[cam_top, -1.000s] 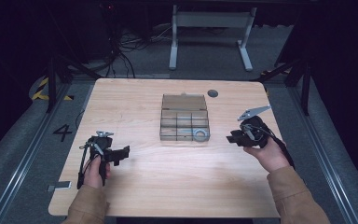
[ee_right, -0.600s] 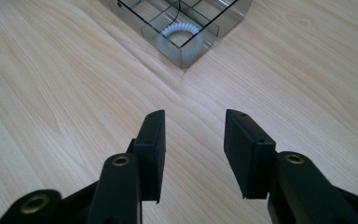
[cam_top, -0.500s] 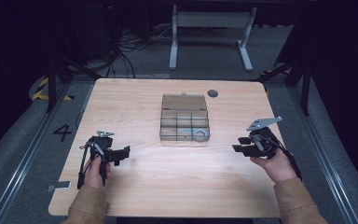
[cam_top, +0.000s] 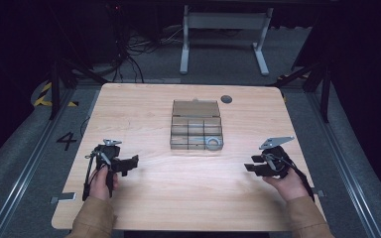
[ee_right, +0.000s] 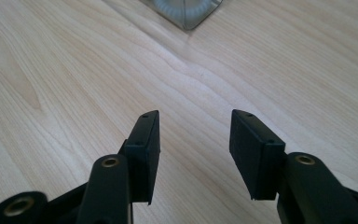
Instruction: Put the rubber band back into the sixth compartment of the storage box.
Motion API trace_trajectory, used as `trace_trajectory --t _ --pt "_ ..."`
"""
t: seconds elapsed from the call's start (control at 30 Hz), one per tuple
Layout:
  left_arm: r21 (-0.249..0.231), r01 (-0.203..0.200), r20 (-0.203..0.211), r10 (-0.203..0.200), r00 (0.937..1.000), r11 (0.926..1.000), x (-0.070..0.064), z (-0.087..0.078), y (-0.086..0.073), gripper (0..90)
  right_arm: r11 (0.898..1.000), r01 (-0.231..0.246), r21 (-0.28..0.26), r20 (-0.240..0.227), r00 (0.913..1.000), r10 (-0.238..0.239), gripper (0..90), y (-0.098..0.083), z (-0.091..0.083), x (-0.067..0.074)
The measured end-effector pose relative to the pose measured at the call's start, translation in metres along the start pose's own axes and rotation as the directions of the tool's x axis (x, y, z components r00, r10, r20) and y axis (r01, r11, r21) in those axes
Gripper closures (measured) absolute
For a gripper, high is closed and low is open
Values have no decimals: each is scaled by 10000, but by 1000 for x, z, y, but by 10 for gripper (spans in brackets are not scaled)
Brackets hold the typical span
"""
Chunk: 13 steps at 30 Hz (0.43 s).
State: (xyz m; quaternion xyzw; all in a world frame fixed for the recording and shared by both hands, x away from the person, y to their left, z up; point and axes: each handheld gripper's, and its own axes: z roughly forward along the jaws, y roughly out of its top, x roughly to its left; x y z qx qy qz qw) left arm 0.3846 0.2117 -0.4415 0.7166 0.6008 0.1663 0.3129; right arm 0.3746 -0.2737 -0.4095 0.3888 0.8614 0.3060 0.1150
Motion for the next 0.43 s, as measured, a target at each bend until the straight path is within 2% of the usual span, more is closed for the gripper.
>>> trace_trajectory --t 0.2,0.23,0.33,0.43 --pt "-44 -116 206 117 9997 9999 -2 -1 0 159 9993 219 296 -126 9997 -216 526 -7 12 3" --pt "-43 -142 211 142 9997 9999 -2 -1 0 160 9993 136 352 -175 9998 -130 527 -8 14 4" --pt "-289 -297 209 303 9993 9991 -4 -4 -1 160 9992 231 322 -228 9995 -224 520 -10 18 5" --pt "-624 -376 211 390 9990 9973 -5 -5 -1 159 9991 318 287 -84 9995 -316 512 -12 22 6"
